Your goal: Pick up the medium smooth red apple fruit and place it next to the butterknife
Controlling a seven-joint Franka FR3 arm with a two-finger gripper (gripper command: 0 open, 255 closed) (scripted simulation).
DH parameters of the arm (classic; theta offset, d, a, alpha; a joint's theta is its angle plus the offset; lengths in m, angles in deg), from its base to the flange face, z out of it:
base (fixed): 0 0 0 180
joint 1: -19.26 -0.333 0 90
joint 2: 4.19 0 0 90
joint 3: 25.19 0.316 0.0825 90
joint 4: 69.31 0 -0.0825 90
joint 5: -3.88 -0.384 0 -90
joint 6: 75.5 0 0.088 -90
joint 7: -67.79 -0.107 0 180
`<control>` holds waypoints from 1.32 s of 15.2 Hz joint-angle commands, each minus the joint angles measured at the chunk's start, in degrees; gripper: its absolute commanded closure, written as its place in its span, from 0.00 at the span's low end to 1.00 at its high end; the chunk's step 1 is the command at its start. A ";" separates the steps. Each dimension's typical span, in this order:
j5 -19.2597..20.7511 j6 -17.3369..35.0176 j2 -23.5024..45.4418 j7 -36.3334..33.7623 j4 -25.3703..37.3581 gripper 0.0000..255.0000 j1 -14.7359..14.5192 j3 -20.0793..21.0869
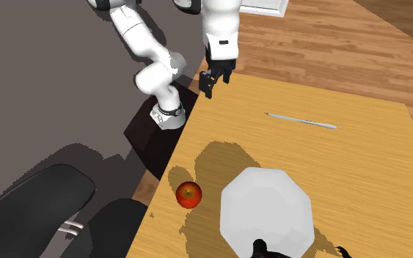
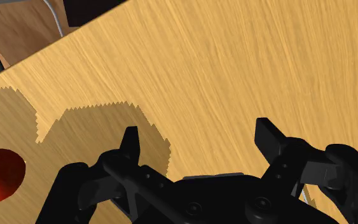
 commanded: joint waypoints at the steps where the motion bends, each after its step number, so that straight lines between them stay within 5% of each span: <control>1: 0.00 0.00 0.00 0.00 0.00 0.00 0.00 0.00; 11: 4.70 11.10 11.22 11.71 2.30 0.00 3.05 -11.25; 20: 2.98 19.40 26.10 23.24 10.42 0.00 3.95 -21.11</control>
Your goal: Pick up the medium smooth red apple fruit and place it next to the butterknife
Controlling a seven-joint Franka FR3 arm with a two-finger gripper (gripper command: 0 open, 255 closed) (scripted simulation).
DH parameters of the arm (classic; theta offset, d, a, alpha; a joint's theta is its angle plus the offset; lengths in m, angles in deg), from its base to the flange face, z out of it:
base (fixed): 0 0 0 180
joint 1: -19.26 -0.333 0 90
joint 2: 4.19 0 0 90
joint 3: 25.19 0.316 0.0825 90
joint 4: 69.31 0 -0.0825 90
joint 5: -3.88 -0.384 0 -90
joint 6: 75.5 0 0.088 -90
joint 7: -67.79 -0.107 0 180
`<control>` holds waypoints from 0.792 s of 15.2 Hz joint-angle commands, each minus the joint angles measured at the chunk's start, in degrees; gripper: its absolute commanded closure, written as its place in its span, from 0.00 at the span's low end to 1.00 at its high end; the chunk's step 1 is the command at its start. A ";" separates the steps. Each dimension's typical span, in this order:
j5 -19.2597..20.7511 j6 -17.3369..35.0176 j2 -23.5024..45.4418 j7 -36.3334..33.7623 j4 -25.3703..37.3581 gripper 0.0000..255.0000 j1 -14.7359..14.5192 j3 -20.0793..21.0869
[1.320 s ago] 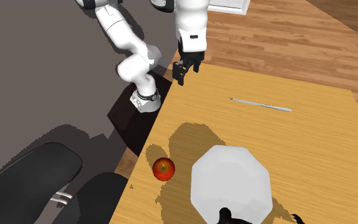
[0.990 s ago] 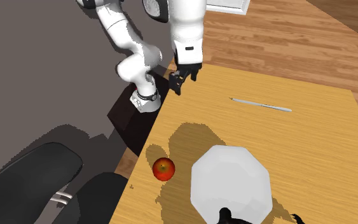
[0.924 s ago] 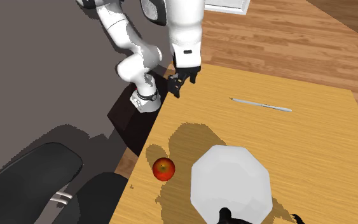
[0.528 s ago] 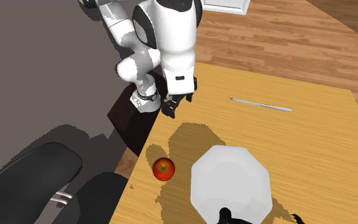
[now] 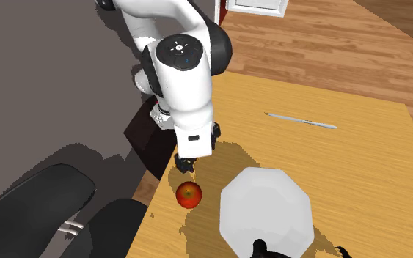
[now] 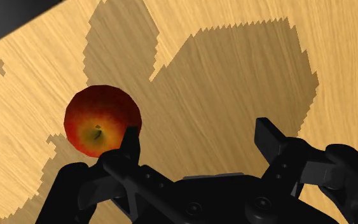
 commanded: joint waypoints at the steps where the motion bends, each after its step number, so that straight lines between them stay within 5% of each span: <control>1: -1.18 1.60 3.84 2.99 2.45 0.00 0.14 -2.22; 7: -7.46 4.35 15.94 12.02 11.19 0.00 1.07 -7.49; 12: -8.27 8.03 17.20 12.59 8.58 0.00 1.10 -7.46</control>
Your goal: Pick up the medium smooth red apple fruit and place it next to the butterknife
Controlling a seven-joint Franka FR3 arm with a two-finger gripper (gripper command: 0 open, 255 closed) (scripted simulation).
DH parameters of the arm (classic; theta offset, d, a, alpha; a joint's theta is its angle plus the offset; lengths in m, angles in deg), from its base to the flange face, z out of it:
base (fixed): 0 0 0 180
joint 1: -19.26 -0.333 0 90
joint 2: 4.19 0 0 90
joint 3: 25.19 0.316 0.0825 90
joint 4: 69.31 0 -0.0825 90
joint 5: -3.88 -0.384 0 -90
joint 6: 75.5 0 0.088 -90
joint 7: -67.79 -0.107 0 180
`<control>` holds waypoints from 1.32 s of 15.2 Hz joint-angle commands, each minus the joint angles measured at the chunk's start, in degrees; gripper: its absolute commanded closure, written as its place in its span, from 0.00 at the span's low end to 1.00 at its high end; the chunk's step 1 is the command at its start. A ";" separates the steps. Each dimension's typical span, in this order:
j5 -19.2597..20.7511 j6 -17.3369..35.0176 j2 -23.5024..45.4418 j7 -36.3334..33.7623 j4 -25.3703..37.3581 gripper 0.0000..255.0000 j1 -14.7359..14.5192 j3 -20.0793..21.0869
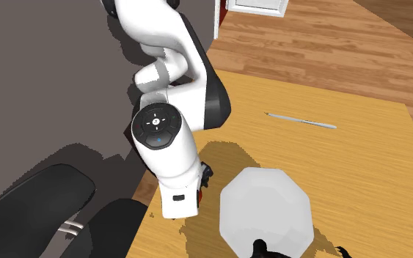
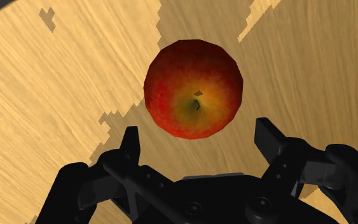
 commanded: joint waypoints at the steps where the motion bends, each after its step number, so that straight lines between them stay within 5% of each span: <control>1: -0.33 1.48 0.49 0.22 -1.02 0.00 -0.03 0.00; 10: -0.65 2.63 0.98 0.45 -1.76 0.00 -0.05 -0.01; 11: -0.65 2.63 0.98 0.45 -1.76 1.00 -0.05 -0.01; 20: -0.65 2.63 0.98 0.45 -1.76 1.00 -0.05 -0.01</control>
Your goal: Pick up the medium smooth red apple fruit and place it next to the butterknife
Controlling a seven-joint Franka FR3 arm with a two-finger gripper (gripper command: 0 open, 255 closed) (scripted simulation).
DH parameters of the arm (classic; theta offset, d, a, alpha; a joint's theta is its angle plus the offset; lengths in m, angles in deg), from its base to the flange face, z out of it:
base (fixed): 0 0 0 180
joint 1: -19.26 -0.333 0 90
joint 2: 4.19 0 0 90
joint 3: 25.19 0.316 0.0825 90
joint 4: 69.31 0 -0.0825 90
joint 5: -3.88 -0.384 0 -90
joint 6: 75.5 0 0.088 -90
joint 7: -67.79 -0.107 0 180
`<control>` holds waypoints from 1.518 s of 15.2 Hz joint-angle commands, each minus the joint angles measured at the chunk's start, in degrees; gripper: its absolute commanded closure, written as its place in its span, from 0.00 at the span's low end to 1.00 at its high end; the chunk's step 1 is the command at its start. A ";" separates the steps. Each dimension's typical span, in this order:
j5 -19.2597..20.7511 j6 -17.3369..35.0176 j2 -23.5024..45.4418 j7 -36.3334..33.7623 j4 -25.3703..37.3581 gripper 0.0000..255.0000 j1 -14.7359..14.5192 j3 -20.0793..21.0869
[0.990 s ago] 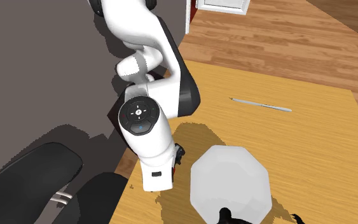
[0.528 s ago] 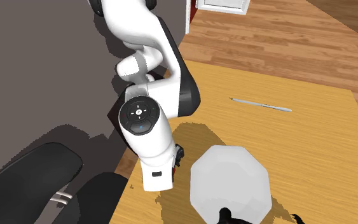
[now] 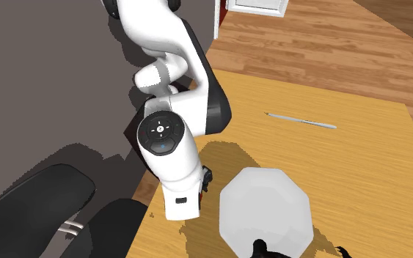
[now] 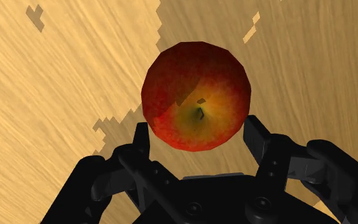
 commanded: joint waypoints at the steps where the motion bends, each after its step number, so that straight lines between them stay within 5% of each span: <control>1: 0.22 -0.74 -0.21 -0.16 0.43 1.00 0.03 -0.01; 23: 1.80 -17.35 -2.40 -2.31 15.23 1.00 -0.15 0.37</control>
